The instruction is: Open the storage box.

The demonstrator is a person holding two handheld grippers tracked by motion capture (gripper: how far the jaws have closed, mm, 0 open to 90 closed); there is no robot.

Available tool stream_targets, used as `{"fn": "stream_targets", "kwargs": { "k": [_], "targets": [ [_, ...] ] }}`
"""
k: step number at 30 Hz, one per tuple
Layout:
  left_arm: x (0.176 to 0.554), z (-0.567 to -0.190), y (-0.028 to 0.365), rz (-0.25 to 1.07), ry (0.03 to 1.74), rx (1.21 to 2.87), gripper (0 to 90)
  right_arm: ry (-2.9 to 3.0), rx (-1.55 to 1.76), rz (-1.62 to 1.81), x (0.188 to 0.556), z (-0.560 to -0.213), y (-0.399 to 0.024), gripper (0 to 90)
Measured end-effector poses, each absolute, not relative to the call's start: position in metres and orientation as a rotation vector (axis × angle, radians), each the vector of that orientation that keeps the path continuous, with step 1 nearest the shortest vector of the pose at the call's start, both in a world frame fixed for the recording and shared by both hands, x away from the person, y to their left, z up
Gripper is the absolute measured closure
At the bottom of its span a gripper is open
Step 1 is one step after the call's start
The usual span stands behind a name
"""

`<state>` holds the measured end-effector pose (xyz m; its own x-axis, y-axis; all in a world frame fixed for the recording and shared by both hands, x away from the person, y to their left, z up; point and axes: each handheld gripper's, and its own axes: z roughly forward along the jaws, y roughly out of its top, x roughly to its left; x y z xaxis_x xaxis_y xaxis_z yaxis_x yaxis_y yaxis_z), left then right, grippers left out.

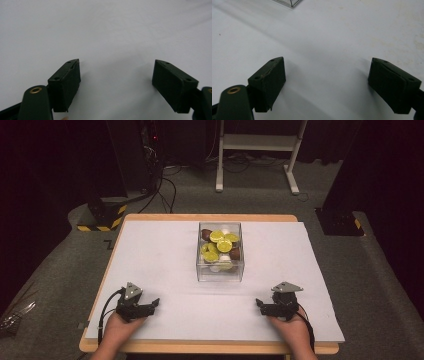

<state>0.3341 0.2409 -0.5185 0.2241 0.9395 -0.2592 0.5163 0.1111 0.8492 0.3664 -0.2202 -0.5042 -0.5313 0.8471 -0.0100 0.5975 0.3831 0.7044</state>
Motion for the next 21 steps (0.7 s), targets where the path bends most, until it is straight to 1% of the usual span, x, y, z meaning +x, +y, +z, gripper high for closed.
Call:
{"fn": "stream_targets", "kwargs": {
  "k": [17,18,19,20,21],
  "targets": [
    [0.3342,-0.5184,0.2411,0.553,1.423,1.539,22.9,2.277,1.246,0.931,0.3664,-0.5043,-0.2202,14.6],
    [0.3342,-0.5184,0.2411,0.552,1.423,1.539,22.9,2.277,1.25,0.931,0.3663,-0.5041,-0.2201,15.1],
    [0.3342,-0.5184,0.241,0.553,1.423,1.539,22.9,2.273,1.247,0.932,0.366,-0.5039,-0.2202,17.9],
    [0.3342,-0.5184,0.2409,0.553,1.423,1.54,22.9,2.269,1.241,0.935,0.3646,-0.5031,-0.2201,22.7],
    [0.3343,-0.5184,0.2409,0.554,1.423,1.541,22.9,2.268,1.223,0.941,0.3627,-0.5023,-0.2205,24.0]
  ]
}}
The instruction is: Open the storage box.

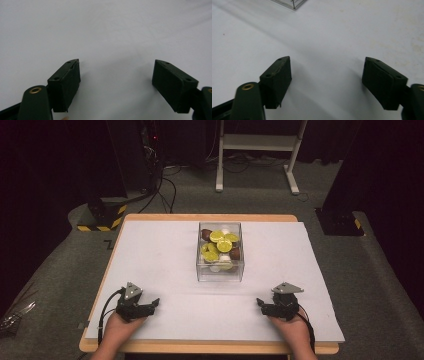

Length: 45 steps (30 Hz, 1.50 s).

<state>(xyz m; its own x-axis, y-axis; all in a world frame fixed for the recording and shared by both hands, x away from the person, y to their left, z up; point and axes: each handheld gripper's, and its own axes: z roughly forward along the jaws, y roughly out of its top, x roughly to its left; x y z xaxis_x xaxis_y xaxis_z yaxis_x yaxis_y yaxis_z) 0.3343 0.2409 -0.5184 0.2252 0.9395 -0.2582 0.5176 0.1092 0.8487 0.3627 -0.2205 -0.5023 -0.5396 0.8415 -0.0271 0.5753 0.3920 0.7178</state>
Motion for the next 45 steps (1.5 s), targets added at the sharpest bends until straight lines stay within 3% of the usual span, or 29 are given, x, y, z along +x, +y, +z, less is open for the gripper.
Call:
{"fn": "stream_targets", "kwargs": {
  "k": [17,45],
  "targets": [
    [0.334,-0.518,0.241,0.555,1.423,1.539,22.9,2.197,1.146,1.052,0.351,-0.491,-0.216,34.3],
    [0.334,-0.519,0.241,0.557,1.424,1.538,22.9,2.15,1.165,1.161,0.351,-0.486,-0.212,42.3]
  ]
}}
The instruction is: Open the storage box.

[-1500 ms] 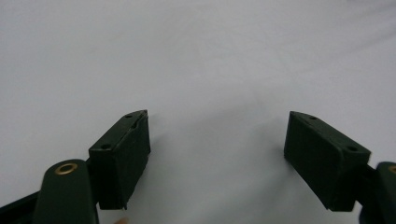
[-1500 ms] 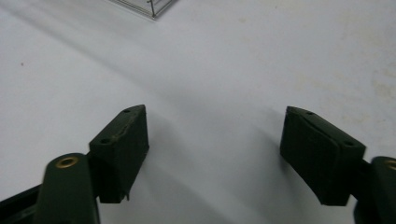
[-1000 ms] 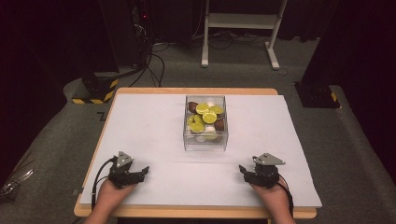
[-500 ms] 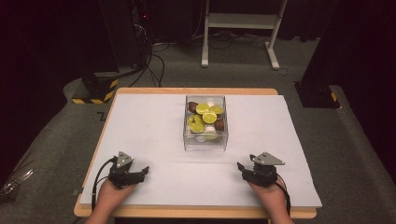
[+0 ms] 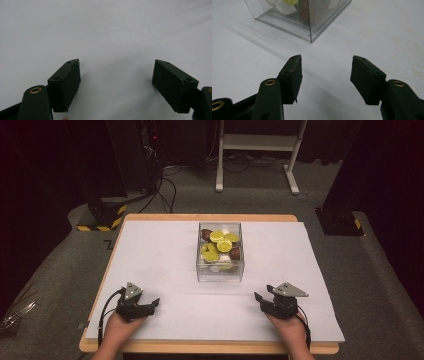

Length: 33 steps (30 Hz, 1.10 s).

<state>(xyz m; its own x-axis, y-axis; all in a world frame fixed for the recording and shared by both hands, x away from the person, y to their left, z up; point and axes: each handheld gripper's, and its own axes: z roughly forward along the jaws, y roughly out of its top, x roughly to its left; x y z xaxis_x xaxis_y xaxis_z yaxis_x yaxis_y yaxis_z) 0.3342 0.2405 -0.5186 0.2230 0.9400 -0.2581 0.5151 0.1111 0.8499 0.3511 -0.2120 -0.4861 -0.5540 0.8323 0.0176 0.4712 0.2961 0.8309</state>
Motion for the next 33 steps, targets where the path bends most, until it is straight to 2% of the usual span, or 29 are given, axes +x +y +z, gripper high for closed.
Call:
{"fn": "stream_targets", "kwargs": {
  "k": [15,27,33],
  "targets": [
    [0.335,-0.518,0.242,0.55,1.419,1.563,22.8,2.161,1.1,1.197,0.345,-0.471,-0.202,42.5],
    [0.334,-0.518,0.242,0.556,1.417,1.566,22.8,2.16,1.082,1.244,0.355,-0.467,-0.185,48.8],
    [0.334,-0.518,0.242,0.554,1.418,1.565,22.8,2.157,1.058,1.265,0.359,-0.463,-0.177,49.3]
  ]
}}
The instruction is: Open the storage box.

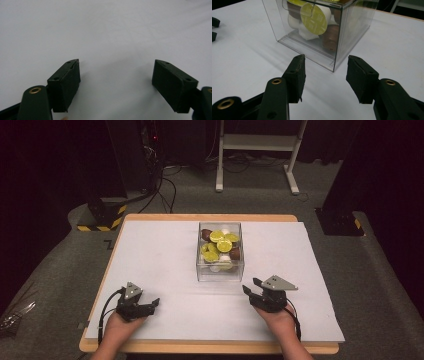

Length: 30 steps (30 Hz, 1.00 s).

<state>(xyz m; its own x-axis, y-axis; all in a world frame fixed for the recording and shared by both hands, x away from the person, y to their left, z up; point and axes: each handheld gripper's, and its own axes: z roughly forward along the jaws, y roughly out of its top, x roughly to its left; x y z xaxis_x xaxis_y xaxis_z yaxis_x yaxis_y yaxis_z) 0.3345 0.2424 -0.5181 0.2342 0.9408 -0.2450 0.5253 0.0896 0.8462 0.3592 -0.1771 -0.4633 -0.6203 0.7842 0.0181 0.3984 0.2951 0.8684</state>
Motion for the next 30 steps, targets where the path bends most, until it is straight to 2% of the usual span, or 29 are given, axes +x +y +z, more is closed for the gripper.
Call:
{"fn": "stream_targets", "kwargs": {
  "k": [15,30],
  "targets": [
    [0.335,-0.518,0.242,0.55,1.42,1.562,22.8,2.188,1.022,1.284,0.362,-0.467,-0.16,46.2],
    [0.335,-0.518,0.242,0.547,1.421,1.56,22.9,2.187,1.024,1.361,0.372,-0.457,-0.152,49.0]
  ]
}}
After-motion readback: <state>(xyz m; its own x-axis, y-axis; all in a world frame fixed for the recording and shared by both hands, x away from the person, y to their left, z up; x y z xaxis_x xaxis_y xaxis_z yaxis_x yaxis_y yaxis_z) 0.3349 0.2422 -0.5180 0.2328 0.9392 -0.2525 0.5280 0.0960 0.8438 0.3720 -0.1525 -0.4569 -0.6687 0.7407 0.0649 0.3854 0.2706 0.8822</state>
